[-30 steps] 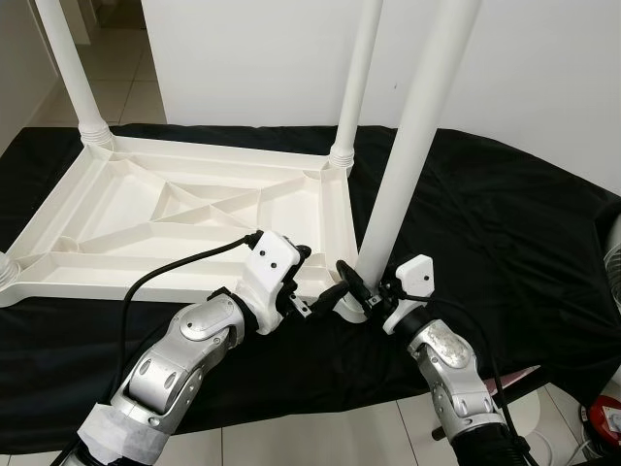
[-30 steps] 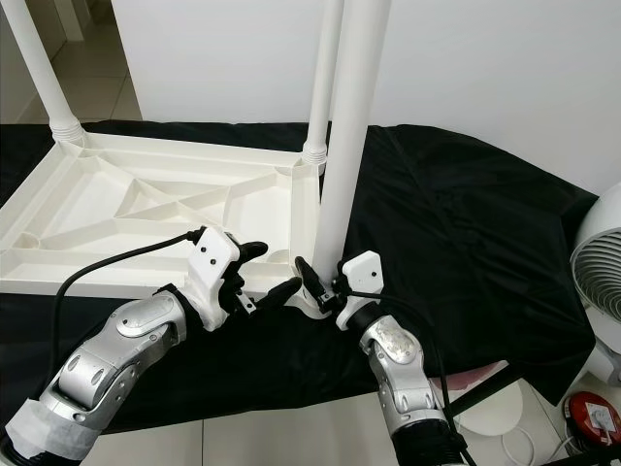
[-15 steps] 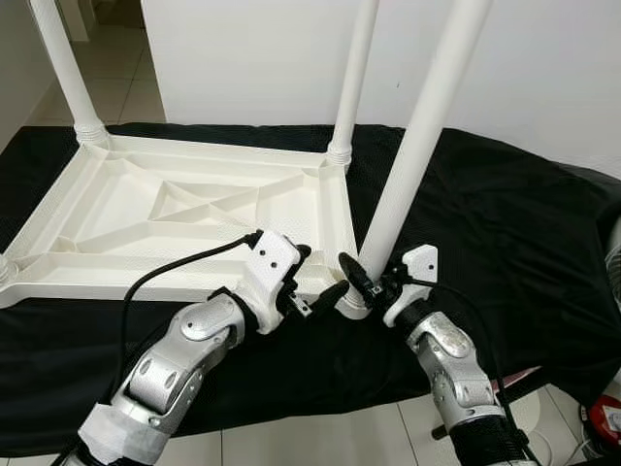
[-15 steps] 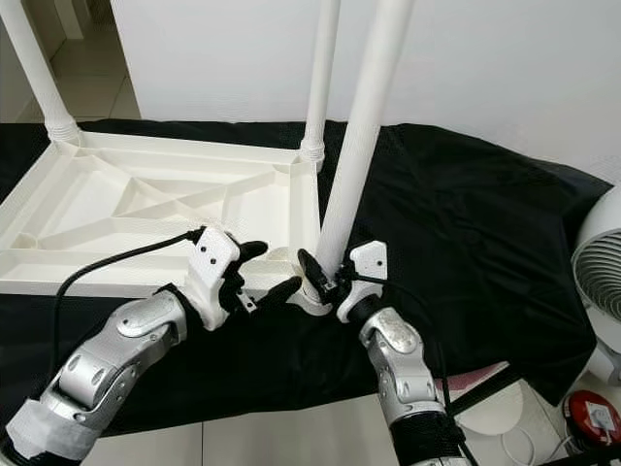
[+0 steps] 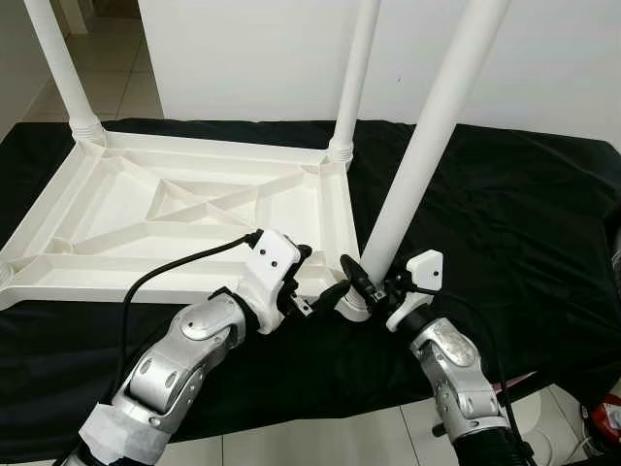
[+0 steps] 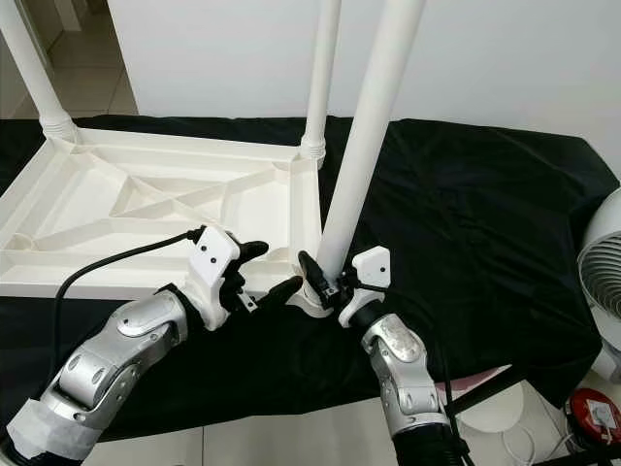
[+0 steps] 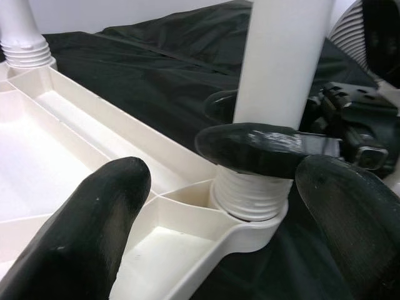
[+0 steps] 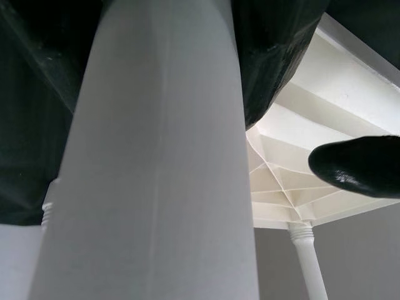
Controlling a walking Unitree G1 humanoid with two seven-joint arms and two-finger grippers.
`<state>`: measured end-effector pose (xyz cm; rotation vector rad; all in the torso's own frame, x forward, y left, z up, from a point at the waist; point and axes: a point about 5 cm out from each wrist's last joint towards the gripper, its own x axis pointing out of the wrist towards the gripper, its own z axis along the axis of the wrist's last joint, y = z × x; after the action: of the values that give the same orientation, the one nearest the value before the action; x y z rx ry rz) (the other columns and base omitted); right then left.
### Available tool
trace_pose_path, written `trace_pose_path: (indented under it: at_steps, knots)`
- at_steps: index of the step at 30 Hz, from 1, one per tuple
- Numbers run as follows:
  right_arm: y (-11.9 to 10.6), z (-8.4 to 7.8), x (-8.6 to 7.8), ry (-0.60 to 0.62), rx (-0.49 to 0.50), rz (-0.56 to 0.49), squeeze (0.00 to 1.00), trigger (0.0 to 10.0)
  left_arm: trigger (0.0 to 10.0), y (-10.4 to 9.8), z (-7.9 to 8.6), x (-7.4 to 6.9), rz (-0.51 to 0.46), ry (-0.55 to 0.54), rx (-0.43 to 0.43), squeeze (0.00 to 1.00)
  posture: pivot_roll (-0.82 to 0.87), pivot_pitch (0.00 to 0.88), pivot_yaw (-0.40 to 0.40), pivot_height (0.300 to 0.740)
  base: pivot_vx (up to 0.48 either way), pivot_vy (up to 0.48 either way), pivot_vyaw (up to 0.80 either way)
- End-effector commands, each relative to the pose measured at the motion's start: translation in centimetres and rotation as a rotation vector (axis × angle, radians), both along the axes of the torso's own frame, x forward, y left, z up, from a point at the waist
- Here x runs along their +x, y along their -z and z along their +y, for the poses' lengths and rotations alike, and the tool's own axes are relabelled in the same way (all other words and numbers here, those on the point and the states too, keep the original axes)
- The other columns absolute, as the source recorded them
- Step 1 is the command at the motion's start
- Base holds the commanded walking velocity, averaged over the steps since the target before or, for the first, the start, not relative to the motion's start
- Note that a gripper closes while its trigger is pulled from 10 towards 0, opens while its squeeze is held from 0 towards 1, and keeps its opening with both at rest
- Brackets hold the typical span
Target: Building children table
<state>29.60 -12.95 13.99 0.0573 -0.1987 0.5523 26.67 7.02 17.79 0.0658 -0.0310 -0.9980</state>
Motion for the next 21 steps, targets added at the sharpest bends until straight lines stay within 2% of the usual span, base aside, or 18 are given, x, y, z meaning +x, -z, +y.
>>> trace_pose_path:
  at_steps: [1,4,5,10,11,12,15,18,20,21]
  knots:
    - [0.3,-0.3,0.2,-0.008,0.029,0.054,0.00,10.0,10.0,-0.4,-0.2,-0.4,0.024,0.072,-0.030,1.00,0.08,0.066,-0.069,0.740,0.000,0.000,0.00]
    - [0.3,-0.3,0.2,-0.008,0.029,0.054,0.00,10.0,10.0,-0.4,-0.2,-0.4,0.024,0.072,-0.030,1.00,0.08,0.066,-0.069,0.740,0.000,0.000,0.00]
    - [-0.9,-0.2,0.3,-0.038,0.067,0.030,0.00,10.0,10.0,-0.5,-0.2,-0.4,0.023,0.075,-0.031,1.00,0.08,0.060,-0.071,0.740,0.000,0.000,0.00]
    - [-1.6,0.0,0.3,-0.090,0.041,0.009,0.00,10.0,10.0,-0.6,-0.2,0.1,-0.012,0.029,-0.012,1.00,0.08,0.055,-0.072,0.740,0.000,0.000,0.00]
    - [-1.7,0.0,0.2,-0.103,0.020,0.002,0.00,10.0,10.0,-0.7,-0.2,0.3,-0.003,0.010,-0.013,0.95,0.08,0.052,-0.074,0.740,0.000,0.000,0.00]
    - [-1.8,-0.1,0.3,-0.124,-0.020,0.000,0.00,10.0,10.0,-1.1,-0.1,0.8,0.030,-0.019,-0.031,0.00,0.08,0.052,-0.074,0.740,0.000,0.000,0.00]
    - [-1.7,-0.2,0.3,-0.138,-0.040,0.006,0.00,10.0,10.0,-1.3,-0.1,1.0,0.059,-0.027,-0.050,0.00,0.09,0.042,-0.076,0.740,0.000,0.000,0.00]
    - [-1.2,-0.5,0.6,-0.139,-0.127,0.031,0.00,10.0,10.0,-1.6,0.0,1.3,0.116,-0.034,-0.025,0.00,0.09,0.040,-0.075,0.740,0.000,0.000,0.00]
    - [-1.1,-0.6,0.7,-0.137,-0.140,0.035,0.00,10.0,10.0,-1.6,0.0,1.3,0.120,-0.037,-0.017,0.00,0.09,0.040,-0.075,0.740,0.000,0.000,0.00]
    - [-1.4,-1.1,1.1,-0.100,-0.113,0.037,0.00,10.0,10.0,-2.2,0.0,1.6,0.135,-0.027,-0.053,0.00,0.09,0.033,-0.076,0.740,0.000,0.000,0.00]
